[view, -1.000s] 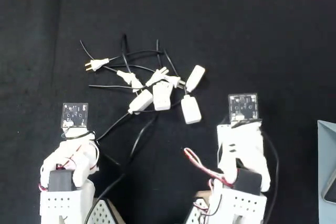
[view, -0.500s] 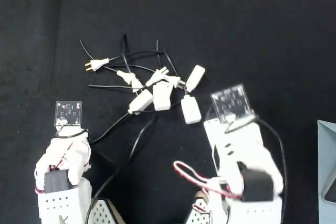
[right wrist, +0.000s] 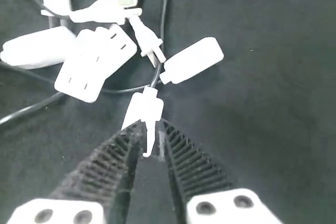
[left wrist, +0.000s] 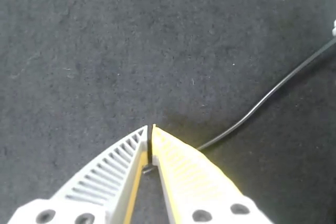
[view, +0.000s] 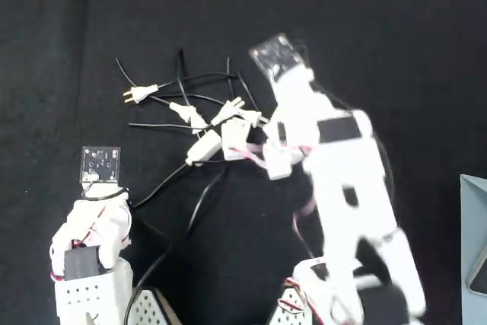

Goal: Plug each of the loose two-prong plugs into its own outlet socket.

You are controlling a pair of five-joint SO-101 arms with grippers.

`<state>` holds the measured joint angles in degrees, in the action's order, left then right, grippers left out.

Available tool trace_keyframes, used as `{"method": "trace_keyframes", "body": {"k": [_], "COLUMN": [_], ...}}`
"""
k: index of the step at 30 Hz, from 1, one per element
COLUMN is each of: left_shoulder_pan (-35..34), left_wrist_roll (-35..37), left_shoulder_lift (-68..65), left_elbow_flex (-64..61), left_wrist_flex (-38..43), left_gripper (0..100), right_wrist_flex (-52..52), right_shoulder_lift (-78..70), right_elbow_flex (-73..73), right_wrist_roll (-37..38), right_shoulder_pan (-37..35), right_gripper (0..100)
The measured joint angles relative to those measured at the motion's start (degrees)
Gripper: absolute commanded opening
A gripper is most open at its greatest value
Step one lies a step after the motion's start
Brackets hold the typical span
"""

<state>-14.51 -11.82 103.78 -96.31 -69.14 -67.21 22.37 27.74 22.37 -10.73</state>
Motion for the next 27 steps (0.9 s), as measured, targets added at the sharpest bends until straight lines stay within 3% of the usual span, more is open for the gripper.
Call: {"method": "trace_keyframes", "body": {"k": [13, 17, 27], "left_shoulder_pan": [-0.5, -0.5, -0.5], "left_wrist_roll": [0.0, 0.0, 0.0], "left_shoulder_lift": [0.0, 0.0, 0.0], "left_elbow_flex": [0.0, 0.0, 0.0], "left_wrist_flex": [0.0, 0.0, 0.0], "left_gripper": [3, 3, 3], "right_wrist_flex": [-12.7, -16.8, -26.5], "right_shoulder_lift": [-43.1, -52.0, -68.7], "right_elbow_flex": [-38.9, -50.4, -71.9], "right_wrist_roll": [3.7, 3.7, 3.7], "right_shoulder_pan": [-1.7, -1.9, -5.1], "right_gripper": [11.2, 17.5, 17.4]}}
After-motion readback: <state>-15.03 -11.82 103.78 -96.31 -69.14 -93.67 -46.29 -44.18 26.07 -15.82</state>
